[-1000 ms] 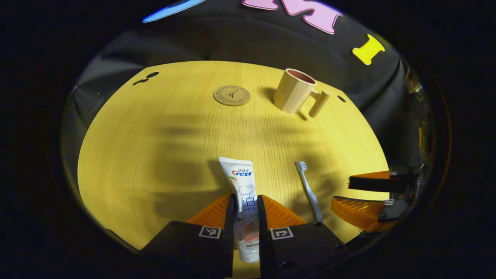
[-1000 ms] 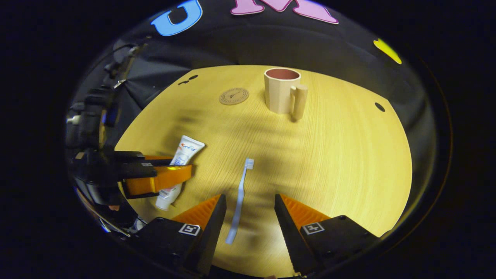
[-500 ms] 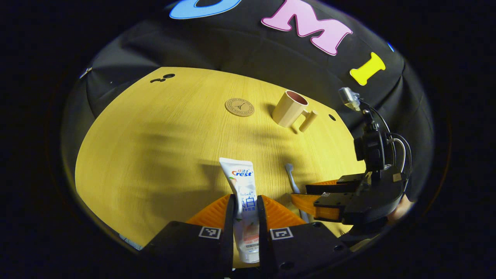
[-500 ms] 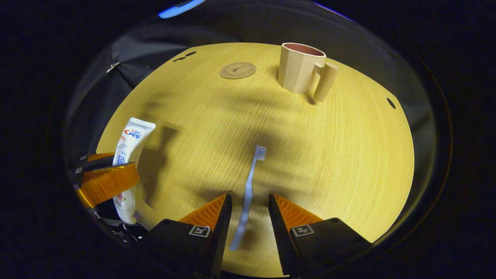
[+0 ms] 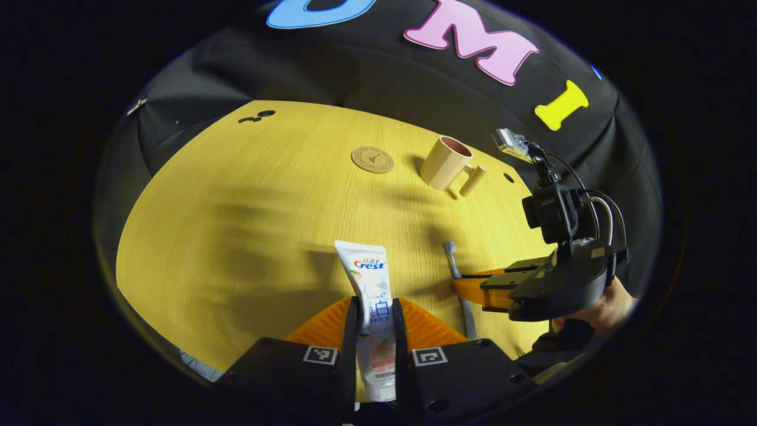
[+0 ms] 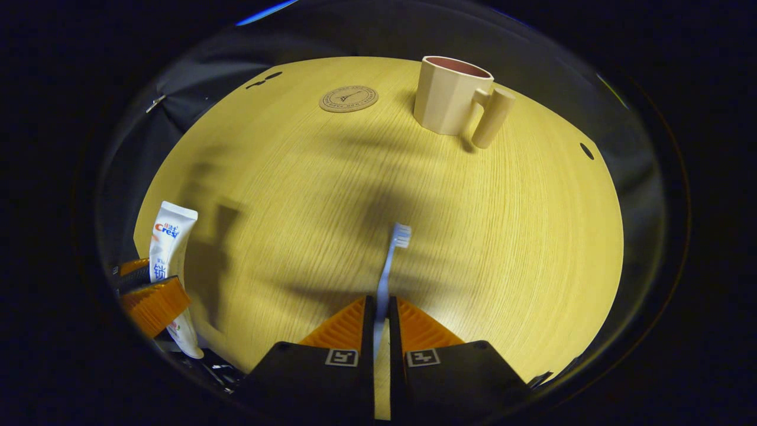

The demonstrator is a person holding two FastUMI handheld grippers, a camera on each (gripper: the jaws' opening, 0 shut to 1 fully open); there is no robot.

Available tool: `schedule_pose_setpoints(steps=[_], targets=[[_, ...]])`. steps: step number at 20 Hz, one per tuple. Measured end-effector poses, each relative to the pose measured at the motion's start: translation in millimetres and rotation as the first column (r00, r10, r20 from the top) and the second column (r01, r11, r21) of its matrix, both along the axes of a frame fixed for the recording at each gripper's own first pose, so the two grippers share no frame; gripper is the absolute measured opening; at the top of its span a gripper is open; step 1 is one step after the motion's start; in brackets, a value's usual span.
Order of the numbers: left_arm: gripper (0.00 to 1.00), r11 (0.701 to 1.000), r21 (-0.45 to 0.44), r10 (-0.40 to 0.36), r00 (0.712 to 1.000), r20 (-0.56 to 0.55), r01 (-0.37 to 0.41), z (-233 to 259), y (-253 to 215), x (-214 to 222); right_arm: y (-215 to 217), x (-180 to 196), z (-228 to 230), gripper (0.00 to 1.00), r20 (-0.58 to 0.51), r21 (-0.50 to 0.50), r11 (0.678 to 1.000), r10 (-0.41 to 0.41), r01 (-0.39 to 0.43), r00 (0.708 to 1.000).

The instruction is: Put the toothbrush and toothpaste on the desktop into the cup, then pick up the cup and place it on the coaster on the desktop.

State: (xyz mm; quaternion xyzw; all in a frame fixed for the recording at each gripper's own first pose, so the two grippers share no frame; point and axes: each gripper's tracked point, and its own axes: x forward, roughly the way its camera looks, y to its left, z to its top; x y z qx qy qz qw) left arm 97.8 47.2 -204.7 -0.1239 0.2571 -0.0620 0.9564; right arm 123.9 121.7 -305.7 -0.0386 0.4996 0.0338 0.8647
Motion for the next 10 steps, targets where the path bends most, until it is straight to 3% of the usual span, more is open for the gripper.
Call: schedule_pose_setpoints(steps=[5, 6, 7, 10], targets=[[0.36, 1.000, -0.002, 0.009, 1.000, 0.007, -0.009, 1, -3, -1, 3, -6, -2, 0.09, -0.032, 0.001, 1.000, 0.029, -0.029, 0.999], [0.31, 1.000, -0.004, 0.012, 1.000, 0.012, -0.012, 2, -3, 0, 1, -8, -1, 0.09, -0.024, 0.005, 1.000, 0.027, -0.027, 0.999], [0.36, 1.000, -0.013, 0.016, 1.000, 0.019, -0.016, 5, -3, -1, -1, -9, 0, 0.08, -0.010, 0.005, 1.000, 0.031, -0.030, 0.999], [0.32, 0.997, -0.073, 0.022, 0.997, 0.072, -0.017, 19, -14, 9, 0, -4, 17, 0.08, 0.104, 0.080, 0.996, 0.025, -0.033, 0.994]])
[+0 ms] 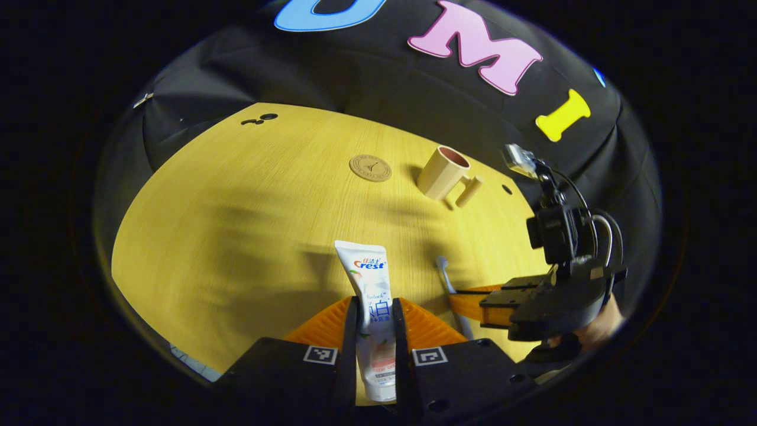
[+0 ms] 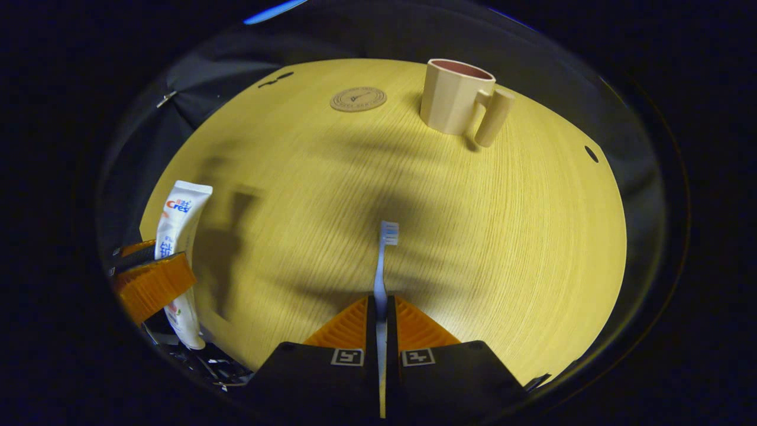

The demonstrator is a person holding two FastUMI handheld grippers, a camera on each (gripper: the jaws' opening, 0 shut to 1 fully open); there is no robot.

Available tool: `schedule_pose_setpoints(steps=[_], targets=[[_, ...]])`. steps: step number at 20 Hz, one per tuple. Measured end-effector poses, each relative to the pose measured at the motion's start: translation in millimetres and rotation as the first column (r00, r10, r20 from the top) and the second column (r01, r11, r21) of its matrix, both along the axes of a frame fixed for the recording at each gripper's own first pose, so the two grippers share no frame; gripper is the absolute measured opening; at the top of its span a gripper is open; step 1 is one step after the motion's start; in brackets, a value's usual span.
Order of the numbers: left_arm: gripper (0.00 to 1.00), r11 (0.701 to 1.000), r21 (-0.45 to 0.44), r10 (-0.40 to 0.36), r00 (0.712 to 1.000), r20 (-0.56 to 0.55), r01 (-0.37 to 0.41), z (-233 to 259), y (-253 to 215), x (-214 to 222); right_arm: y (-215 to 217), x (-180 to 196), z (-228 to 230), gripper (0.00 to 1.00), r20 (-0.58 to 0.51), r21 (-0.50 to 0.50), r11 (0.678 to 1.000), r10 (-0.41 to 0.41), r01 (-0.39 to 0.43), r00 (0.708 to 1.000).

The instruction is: Put the toothbrush and toothpaste on the desktop into the cup, then pick up the cup and place it on the coaster on the desktop.

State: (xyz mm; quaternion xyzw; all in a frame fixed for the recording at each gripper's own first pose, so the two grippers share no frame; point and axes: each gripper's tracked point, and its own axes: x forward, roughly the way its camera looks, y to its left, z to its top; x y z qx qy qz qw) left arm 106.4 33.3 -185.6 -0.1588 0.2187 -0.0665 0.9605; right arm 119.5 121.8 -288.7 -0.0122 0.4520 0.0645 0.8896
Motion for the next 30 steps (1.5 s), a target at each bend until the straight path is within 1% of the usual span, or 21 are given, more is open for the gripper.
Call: schedule_pose_setpoints(steps=[2, 3, 5, 6, 8, 9, 10, 11, 13, 15, 16, 20, 22, 24, 27, 30], targets=[[0.32, 1.000, -0.030, -0.001, 0.998, 0.055, 0.003, 15, -7, 7, 1, 4, 27, 0.08, 0.102, 0.062, 0.998, -0.001, -0.006, 0.995], [0.36, 0.999, -0.034, -0.003, 0.996, 0.087, 0.006, 25, -9, 11, 1, 6, 42, 0.08, 0.154, 0.091, 0.996, 0.002, -0.016, 0.988], [0.36, 0.998, -0.052, -0.016, 0.987, 0.157, 0.025, 50, -22, 18, -9, 9, 67, 0.08, 0.235, 0.123, 0.992, -0.007, -0.022, 0.972], [0.32, 0.997, -0.070, -0.023, 0.980, 0.198, 0.038, 65, -29, 23, -13, 12, 80, 0.08, 0.271, 0.152, 0.988, -0.023, -0.019, 0.962], [0.32, 0.992, -0.107, -0.039, 0.961, 0.274, 0.071, 98, -46, 33, -23, 13, 111, 0.08, 0.344, 0.217, 0.976, -0.067, -0.010, 0.937], [0.32, 0.990, -0.117, -0.038, 0.951, 0.308, 0.077, 114, -52, 39, -29, 10, 127, 0.08, 0.385, 0.234, 0.972, -0.080, -0.014, 0.919], [0.36, 0.988, -0.125, -0.038, 0.939, 0.341, 0.086, 130, -60, 49, -36, 7, 147, 0.08, 0.423, 0.243, 0.970, -0.087, -0.021, 0.902], [0.31, 0.988, -0.129, -0.036, 0.929, 0.369, 0.090, 143, -67, 58, -41, 2, 159, 0.08, 0.457, 0.253, 0.967, -0.092, -0.031, 0.885], [0.31, 0.986, -0.138, -0.031, 0.902, 0.430, 0.099, 168, -80, 80, -52, 0, 188, 0.08, 0.505, 0.285, 0.957, -0.109, -0.046, 0.856], [0.31, 0.983, -0.148, -0.024, 0.871, 0.490, 0.111, 189, -93, 102, -62, 6, 205, 0.08, 0.542, 0.314, 0.948, -0.129, -0.058, 0.831], [0.31, 0.982, -0.151, -0.022, 0.855, 0.518, 0.116, 197, -95, 111, -68, 16, 212, 0.08, 0.557, 0.326, 0.943, -0.137, -0.064, 0.819], [0.31, 0.986, -0.129, -0.001, 0.790, 0.613, 0.102, 229, -102, 165, -95, 39, 228, 0.08, 0.611, 0.362, 0.928, -0.168, -0.085, 0.774], [0.31, 0.991, -0.115, 0.017, 0.763, 0.646, 0.075, 237, -98, 193, -106, 52, 231, 0.08, 0.636, 0.353, 0.931, -0.169, -0.089, 0.753], [0.31, 0.993, -0.106, 0.038, 0.755, 0.654, 0.042, 235, -94, 224, -114, 61, 232, 0.08, 0.656, 0.350, 0.932, -0.172, -0.094, 0.735], [0.31, 0.995, -0.101, 0.054, 0.752, 0.657, 0.017, 223, -96, 259, -116, 75, 229, 0.08, 0.669, 0.367, 0.924, -0.178, -0.112, 0.722], [0.31, 0.995, -0.103, 0.069, 0.727, 0.683, 0.002, 221, -99, 280, -119, 86, 224, 0.08, 0.677, 0.370, 0.921, -0.179, -0.120, 0.714]])
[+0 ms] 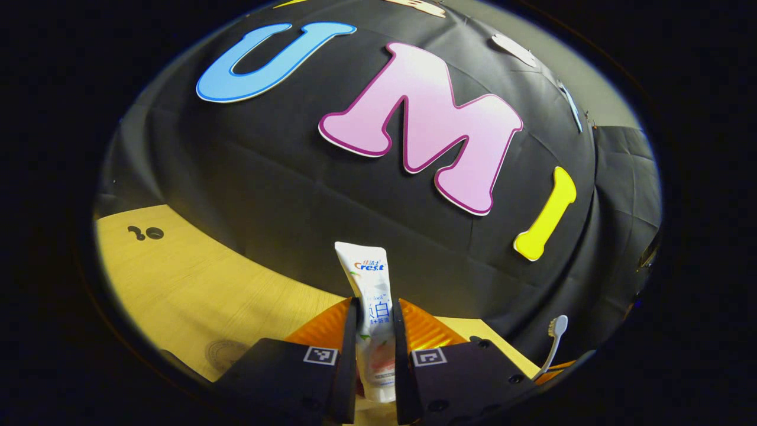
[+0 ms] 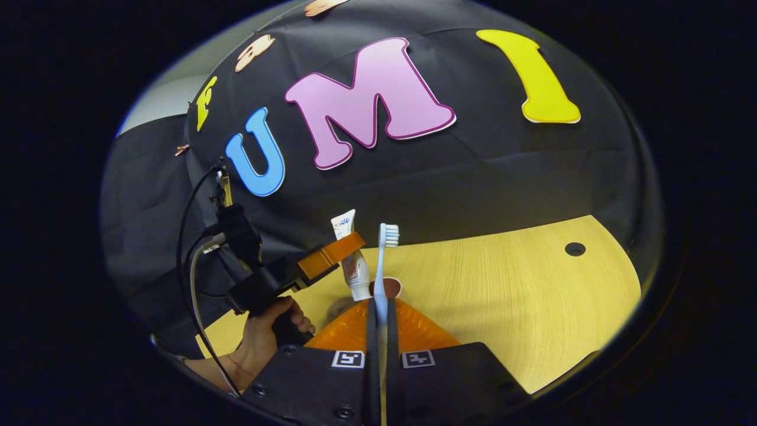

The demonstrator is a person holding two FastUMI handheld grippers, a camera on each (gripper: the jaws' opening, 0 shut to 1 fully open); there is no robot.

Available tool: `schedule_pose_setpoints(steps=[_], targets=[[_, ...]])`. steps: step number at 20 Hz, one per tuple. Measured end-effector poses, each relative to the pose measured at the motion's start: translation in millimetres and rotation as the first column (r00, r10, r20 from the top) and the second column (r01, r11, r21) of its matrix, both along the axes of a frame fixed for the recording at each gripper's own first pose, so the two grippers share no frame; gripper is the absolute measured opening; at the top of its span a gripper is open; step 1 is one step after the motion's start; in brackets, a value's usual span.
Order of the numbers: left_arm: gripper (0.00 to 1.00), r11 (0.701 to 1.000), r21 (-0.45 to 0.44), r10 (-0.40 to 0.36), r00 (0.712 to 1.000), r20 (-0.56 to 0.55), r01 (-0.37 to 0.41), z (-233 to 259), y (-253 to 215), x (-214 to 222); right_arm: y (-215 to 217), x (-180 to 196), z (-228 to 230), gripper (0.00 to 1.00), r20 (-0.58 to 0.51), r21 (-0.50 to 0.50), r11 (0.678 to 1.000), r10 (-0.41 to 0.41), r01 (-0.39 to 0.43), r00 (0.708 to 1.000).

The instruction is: Put the toothbrush and toothpaste on the desktop into the cup, then pick up the cup and place it on the coaster on the desktop.

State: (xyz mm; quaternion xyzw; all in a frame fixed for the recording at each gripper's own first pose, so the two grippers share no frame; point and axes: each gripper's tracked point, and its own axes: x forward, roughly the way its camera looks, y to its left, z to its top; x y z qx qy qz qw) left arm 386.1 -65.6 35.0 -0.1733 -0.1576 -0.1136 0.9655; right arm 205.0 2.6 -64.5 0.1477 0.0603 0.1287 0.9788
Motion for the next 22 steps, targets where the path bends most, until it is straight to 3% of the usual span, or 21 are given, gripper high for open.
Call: schedule_pose_setpoints(steps=[15, 16, 19, 22], targets=[[0.33, 1.000, 0.002, 0.021, 1.000, -0.012, -0.021, -45, -11, 26, -9, 30, -7, 0.08, 0.016, 0.040, 0.999, -0.015, 0.014, 1.000], [0.29, 1.000, -0.002, 0.014, 1.000, -0.014, -0.014, -47, -12, 26, -10, 32, -6, 0.08, 0.020, 0.041, 0.999, -0.020, 0.019, 1.000], [0.43, 1.000, -0.018, -0.008, 1.000, -0.025, 0.008, -54, -12, 19, -14, 40, -3, 0.08, 0.028, 0.060, 0.998, -0.039, 0.037, 0.999], [0.41, 1.000, -0.012, -0.010, 0.999, -0.032, 0.010, -55, -11, 15, -14, 47, 5, 0.08, 0.041, 0.085, 0.995, -0.050, 0.046, 0.998]])
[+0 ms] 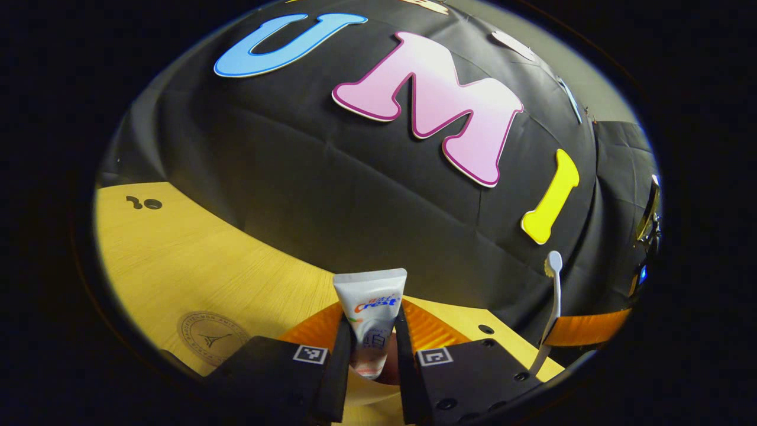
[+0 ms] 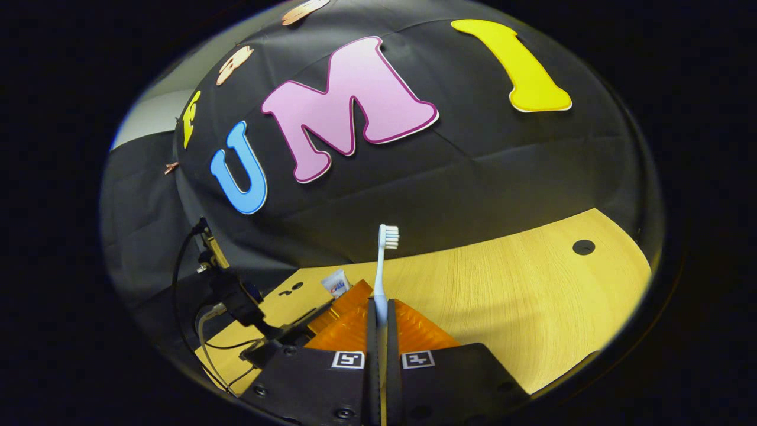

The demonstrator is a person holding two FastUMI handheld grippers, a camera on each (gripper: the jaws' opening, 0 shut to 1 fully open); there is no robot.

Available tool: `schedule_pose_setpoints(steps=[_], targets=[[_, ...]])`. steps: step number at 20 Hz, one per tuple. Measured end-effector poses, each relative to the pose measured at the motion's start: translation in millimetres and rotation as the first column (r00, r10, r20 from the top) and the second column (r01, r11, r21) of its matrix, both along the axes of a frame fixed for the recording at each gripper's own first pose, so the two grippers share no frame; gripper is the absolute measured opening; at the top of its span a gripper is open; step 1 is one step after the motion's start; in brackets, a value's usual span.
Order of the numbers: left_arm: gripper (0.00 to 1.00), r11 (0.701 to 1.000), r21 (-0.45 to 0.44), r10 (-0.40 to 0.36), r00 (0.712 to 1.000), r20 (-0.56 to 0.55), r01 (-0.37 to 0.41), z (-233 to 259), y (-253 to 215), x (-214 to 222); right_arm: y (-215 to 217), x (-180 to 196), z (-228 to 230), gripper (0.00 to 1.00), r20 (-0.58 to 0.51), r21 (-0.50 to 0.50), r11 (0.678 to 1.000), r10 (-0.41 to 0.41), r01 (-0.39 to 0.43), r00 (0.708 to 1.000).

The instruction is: Put the toothbrush and toothpaste on the desktop into the cup, then pick up the cup and place it on the coaster on the desktop.

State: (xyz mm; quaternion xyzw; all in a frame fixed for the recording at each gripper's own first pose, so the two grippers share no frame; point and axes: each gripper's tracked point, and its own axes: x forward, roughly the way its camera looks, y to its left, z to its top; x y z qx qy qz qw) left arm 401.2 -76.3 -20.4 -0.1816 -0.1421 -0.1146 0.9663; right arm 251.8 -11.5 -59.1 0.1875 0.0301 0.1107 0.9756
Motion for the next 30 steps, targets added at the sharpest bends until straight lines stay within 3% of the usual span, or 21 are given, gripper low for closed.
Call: schedule_pose_setpoints(steps=[9, 14, 15, 16, 17, 21, 30], targets=[[0.41, 1.000, 0.008, -0.017, 1.000, -0.019, 0.017, -4, 4, -25, 6, 38, 49, 0.08, 0.111, 0.076, 0.997, -0.023, 0.015, 0.994], [0.41, 0.998, 0.036, -0.055, 0.998, 0.000, 0.055, 0, -1, -38, 12, 66, 45, 0.08, 0.115, 0.118, 0.993, -0.039, 0.025, 0.993], [0.51, 0.998, 0.042, -0.051, 0.999, -0.002, 0.051, -1, 0, -38, 11, 71, 42, 0.08, 0.111, 0.119, 0.992, -0.047, 0.033, 0.993], [0.31, 0.998, 0.049, -0.046, 0.999, -0.002, 0.047, -1, 2, -39, 11, 75, 39, 0.08, 0.109, 0.119, 0.992, -0.050, 0.037, 0.993], [0.43, 0.998, 0.055, -0.044, 0.999, -0.005, 0.044, -2, 2, -40, 12, 78, 36, 0.08, 0.105, 0.116, 0.992, -0.054, 0.041, 0.993], [0.60, 0.998, 0.063, -0.033, 0.999, 0.022, 0.032, 5, 7, -47, 17, 87, 23, 0.08, 0.087, 0.101, 0.994, -0.046, 0.037, 0.995], [0.60, 1.000, -0.005, 0.018, 1.000, 0.013, -0.018, -5, 43, -82, 39, 97, -3, 0.08, 0.050, 0.039, 0.999, -0.026, 0.024, 0.998]])
